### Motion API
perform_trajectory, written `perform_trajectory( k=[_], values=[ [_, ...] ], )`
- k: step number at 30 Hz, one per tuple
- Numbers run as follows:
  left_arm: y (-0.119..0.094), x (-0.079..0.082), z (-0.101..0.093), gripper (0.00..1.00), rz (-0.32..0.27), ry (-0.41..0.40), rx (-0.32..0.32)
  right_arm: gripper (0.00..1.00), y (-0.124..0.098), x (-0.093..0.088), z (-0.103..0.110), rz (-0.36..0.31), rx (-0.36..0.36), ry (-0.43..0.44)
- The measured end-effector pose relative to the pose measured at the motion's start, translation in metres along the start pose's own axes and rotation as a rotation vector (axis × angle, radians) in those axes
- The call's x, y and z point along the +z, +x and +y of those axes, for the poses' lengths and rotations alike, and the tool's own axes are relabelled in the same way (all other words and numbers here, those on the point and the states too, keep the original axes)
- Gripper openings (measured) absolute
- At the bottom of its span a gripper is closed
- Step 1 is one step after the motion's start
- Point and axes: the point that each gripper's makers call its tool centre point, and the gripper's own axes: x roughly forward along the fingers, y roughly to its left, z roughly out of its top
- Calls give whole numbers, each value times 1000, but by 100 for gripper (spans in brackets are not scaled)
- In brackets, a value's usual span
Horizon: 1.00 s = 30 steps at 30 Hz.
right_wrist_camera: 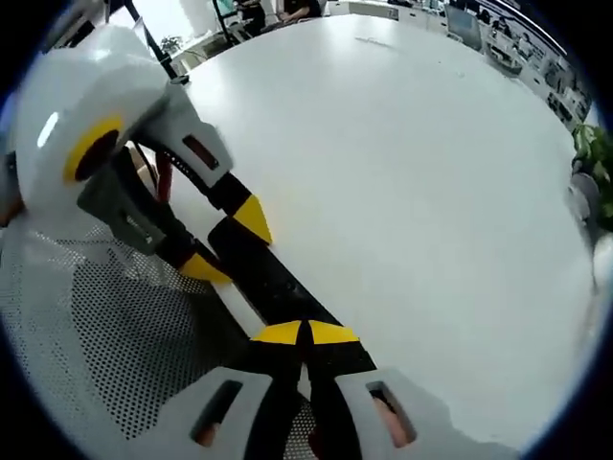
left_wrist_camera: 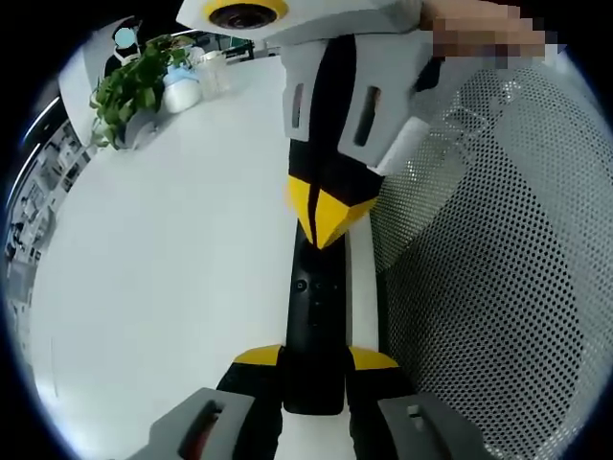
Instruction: Press the specified remote control buttons in sequence, fully releasing each button before pressing the next.
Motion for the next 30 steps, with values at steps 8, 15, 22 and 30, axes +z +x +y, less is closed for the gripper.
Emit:
perform_trajectory(
  k=[8,15,22,30],
  values=[
    [0,0,0,24,2,3,0,0,2,7,-3,-28,-30,-46],
    [0,0,0,24,0,2,1,0,3,11,-2,-53,-33,-63],
    [0,0,0,24,-1,2,1,0,6,7,-2,-28,-40,-84],
    [0,0,0,24,-3,0,0,0,8,7,-2,-37,-58,-106]
  ],
)
